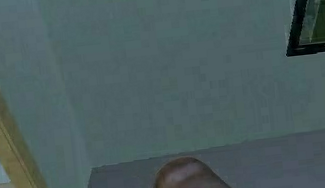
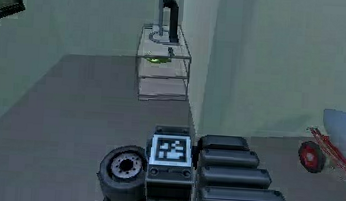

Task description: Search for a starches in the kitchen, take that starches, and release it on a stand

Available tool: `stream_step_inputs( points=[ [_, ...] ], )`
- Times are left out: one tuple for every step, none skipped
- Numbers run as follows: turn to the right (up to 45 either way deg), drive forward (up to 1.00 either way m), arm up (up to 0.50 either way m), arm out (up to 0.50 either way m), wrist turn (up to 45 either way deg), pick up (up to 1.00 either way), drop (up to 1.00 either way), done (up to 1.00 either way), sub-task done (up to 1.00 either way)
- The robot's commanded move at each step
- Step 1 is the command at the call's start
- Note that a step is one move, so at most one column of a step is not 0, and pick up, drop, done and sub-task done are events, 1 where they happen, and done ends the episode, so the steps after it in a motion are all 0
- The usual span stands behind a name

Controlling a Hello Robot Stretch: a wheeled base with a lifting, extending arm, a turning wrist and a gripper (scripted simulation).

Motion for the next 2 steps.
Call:
stream_step_inputs(
  points=[
    [-45.0, 0.00, 0.00, 0.00, 0.0, 0.00, 0.00, 0.00, 0.00],
    [-18.0, 0.00, 0.00, 0.00, 0.0, 0.00, 0.00, 0.00, 0.00]
  ],
)
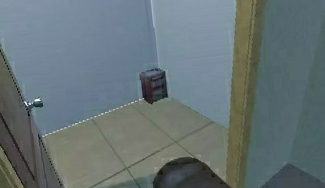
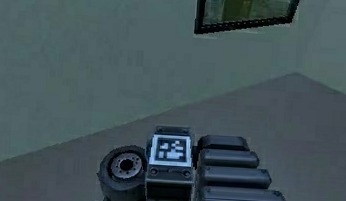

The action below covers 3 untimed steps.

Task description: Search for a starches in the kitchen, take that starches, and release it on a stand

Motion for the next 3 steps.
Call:
stream_step_inputs(
  points=[
    [0.0, 0.40, 0.00, 0.00, 0.0, 0.00, 0.00, 0.00, 0.00],
    [-12.0, 0.00, 0.00, 0.00, 0.0, 0.00, 0.00, 0.00, 0.00],
    [0.0, 0.90, 0.00, 0.00, 0.0, 0.00, 0.00, 0.00, 0.00]
  ],
)
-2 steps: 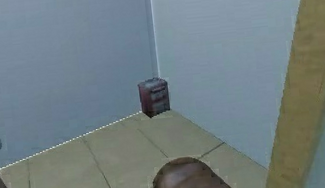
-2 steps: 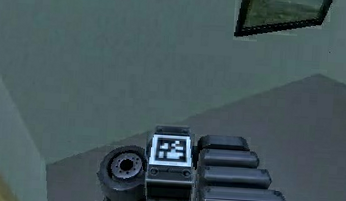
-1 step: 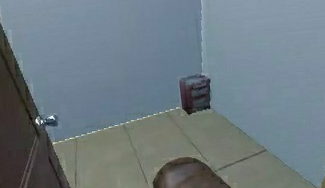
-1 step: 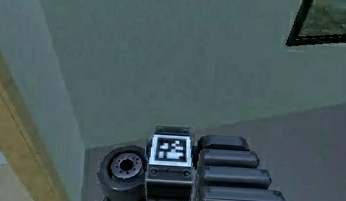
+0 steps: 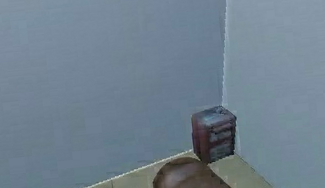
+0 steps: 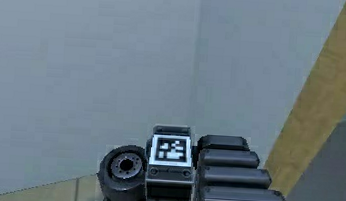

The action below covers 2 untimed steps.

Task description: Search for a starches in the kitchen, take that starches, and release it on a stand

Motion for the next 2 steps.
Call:
stream_step_inputs(
  points=[
    [-18.0, 0.00, 0.00, 0.00, 0.0, 0.00, 0.00, 0.00, 0.00],
    [0.0, 0.45, 0.00, 0.00, 0.0, 0.00, 0.00, 0.00, 0.00]
  ],
)
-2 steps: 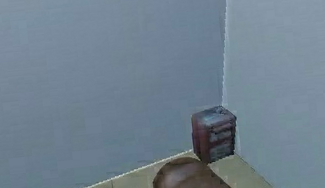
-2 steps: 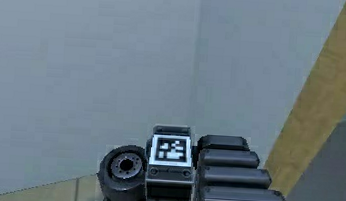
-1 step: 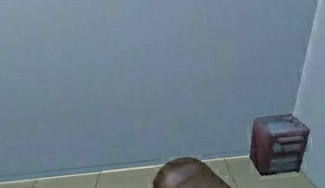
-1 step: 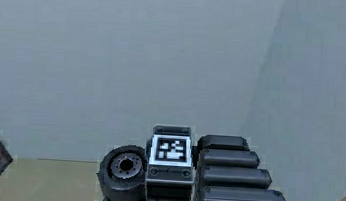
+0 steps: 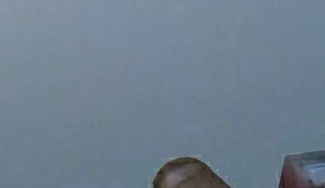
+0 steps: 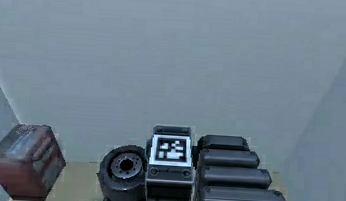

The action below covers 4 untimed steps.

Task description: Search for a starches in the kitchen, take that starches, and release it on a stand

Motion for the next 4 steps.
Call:
stream_step_inputs(
  points=[
    [-45.0, 0.00, 0.00, 0.00, 0.0, 0.00, 0.00, 0.00, 0.00],
    [-12.0, 0.00, 0.00, 0.00, 0.0, 0.00, 0.00, 0.00, 0.00],
    [0.0, 0.80, 0.00, 0.00, 0.0, 0.00, 0.00, 0.00, 0.00],
    [-33.0, 0.00, 0.00, 0.00, 0.0, 0.00, 0.00, 0.00, 0.00]
  ],
)
